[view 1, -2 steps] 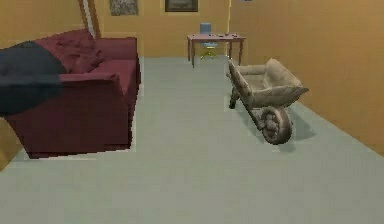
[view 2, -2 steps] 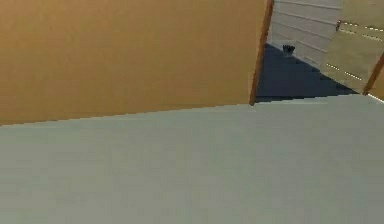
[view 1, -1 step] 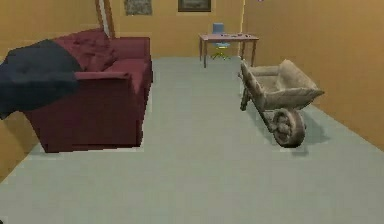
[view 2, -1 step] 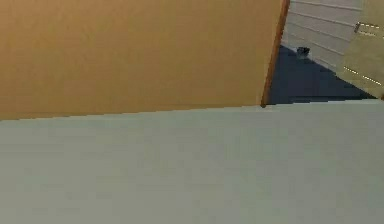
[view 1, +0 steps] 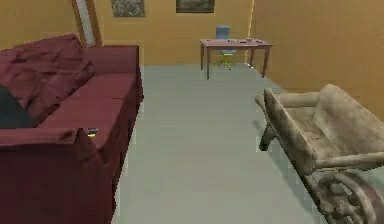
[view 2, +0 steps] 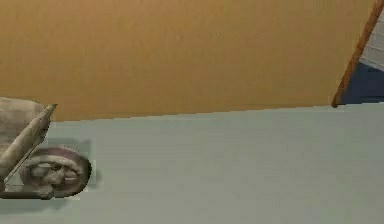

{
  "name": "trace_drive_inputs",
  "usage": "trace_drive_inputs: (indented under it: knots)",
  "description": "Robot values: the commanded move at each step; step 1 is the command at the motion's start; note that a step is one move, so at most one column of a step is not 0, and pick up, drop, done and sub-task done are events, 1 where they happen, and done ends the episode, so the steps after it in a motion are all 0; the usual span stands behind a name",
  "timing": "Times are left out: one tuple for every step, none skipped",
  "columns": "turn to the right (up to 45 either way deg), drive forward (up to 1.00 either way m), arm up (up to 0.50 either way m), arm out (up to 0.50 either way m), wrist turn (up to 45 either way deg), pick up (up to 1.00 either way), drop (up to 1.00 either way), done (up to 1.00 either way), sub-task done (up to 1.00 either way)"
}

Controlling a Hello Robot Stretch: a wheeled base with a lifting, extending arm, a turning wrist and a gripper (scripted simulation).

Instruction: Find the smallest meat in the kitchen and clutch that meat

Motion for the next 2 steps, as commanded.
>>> trace_drive_inputs:
  knots:
    - [0.0,0.70,0.00,0.00,0.0,0.00,0.00,0.00,0.00]
    - [-6.0,0.00,0.00,0.00,0.0,0.00,0.00,0.00,0.00]
